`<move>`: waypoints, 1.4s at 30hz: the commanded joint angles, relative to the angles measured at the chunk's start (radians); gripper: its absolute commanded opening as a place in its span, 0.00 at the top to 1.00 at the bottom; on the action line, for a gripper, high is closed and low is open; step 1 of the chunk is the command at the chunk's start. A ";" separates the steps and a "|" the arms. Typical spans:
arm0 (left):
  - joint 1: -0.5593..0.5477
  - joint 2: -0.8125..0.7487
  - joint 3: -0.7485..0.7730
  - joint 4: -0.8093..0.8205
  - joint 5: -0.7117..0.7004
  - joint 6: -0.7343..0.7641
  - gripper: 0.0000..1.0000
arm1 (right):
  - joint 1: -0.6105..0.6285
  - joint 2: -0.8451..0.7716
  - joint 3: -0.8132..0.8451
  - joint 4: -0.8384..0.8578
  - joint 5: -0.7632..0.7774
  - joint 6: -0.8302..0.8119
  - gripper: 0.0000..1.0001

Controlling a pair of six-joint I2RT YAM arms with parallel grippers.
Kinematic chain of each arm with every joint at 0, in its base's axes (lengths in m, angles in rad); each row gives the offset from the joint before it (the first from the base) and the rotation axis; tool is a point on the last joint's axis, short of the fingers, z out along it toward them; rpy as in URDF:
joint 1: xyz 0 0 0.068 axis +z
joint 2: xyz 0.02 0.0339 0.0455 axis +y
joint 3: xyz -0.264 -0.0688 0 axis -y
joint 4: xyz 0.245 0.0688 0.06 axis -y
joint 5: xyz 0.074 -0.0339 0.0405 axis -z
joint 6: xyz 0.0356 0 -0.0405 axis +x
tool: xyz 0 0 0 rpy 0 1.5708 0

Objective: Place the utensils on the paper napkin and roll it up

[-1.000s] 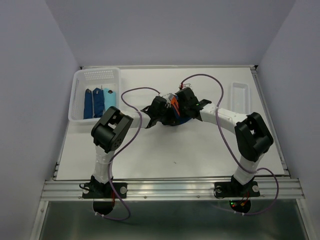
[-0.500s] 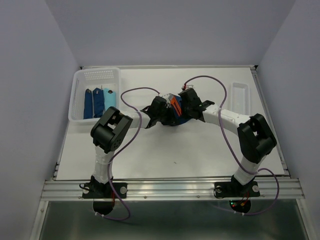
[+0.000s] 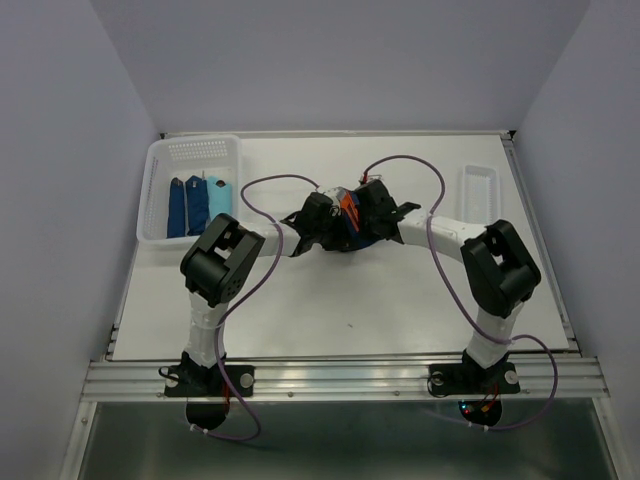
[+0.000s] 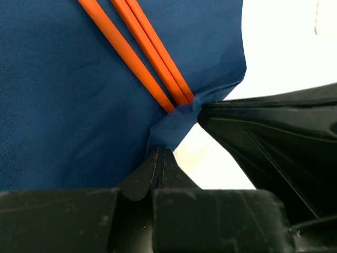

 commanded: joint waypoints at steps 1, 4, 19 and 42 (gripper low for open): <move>0.000 -0.041 -0.024 -0.061 -0.036 0.033 1.00 | -0.004 0.024 0.063 0.045 0.006 0.004 0.99; 0.002 -0.041 -0.024 -0.061 -0.034 0.035 1.00 | -0.004 0.034 0.082 0.048 0.026 0.000 0.99; 0.002 -0.084 -0.009 -0.087 -0.034 0.064 1.00 | -0.023 0.123 0.108 0.083 0.033 -0.020 0.99; 0.005 -0.007 0.171 -0.107 -0.028 0.079 1.00 | -0.033 0.123 0.086 0.100 -0.023 -0.006 0.99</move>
